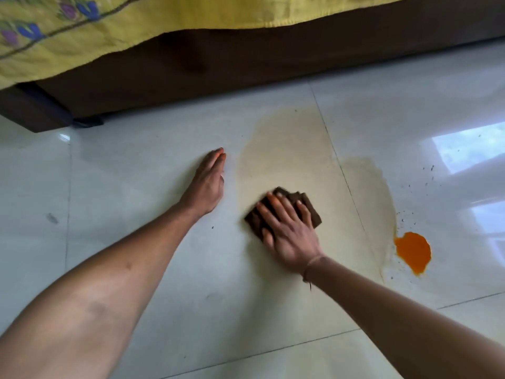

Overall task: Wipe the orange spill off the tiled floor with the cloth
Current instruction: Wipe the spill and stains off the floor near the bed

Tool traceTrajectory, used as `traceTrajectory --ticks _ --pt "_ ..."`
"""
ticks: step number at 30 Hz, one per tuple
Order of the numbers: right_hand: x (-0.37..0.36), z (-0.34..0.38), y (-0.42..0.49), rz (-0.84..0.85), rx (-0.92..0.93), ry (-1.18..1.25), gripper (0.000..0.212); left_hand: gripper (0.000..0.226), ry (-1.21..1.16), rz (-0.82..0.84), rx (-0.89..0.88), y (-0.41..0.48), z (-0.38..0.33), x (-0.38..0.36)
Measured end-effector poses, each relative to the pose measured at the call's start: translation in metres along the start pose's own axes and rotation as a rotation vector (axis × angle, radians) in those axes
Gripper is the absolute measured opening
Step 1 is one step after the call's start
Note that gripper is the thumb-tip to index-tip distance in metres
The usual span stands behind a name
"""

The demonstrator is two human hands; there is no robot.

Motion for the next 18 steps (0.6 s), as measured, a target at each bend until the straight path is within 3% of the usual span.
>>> traceTrajectory --ticks 3,7,10,14,15,18 --pt "-0.004 0.011 0.052 -0.065 -0.223 0.016 0.060 0.046 0.005 -0.032 -0.031 0.000 0.002 -0.006" --pt "-0.021 0.067 -0.010 -0.021 0.061 0.041 0.055 0.047 0.017 -0.021 -0.021 0.002 0.006 -0.003" --pt "-0.015 0.036 -0.037 -0.018 0.128 0.028 0.055 0.047 0.034 -0.025 -0.003 -0.001 0.000 -0.004" --pt "-0.003 -0.001 0.027 -0.116 -0.284 0.022 0.060 0.051 0.111 -0.107 0.057 -0.003 -0.008 -0.011" --pt "-0.005 0.008 0.026 -0.127 -0.309 0.026 0.060 0.053 0.140 -0.120 0.065 -0.004 -0.011 -0.013" --pt "-0.015 0.049 -0.043 -0.039 -0.077 0.022 0.056 0.058 0.172 -0.124 0.110 -0.006 -0.019 -0.014"
Point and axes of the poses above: each hand's wrist, its own y-axis towards the middle knuckle, its own x-axis out of the back of the hand, z = x × y, the point moved 2 cm from there along y, towards the middle knuckle, and after that the axes turned 13 degrees about x, right-handed, at the moved point
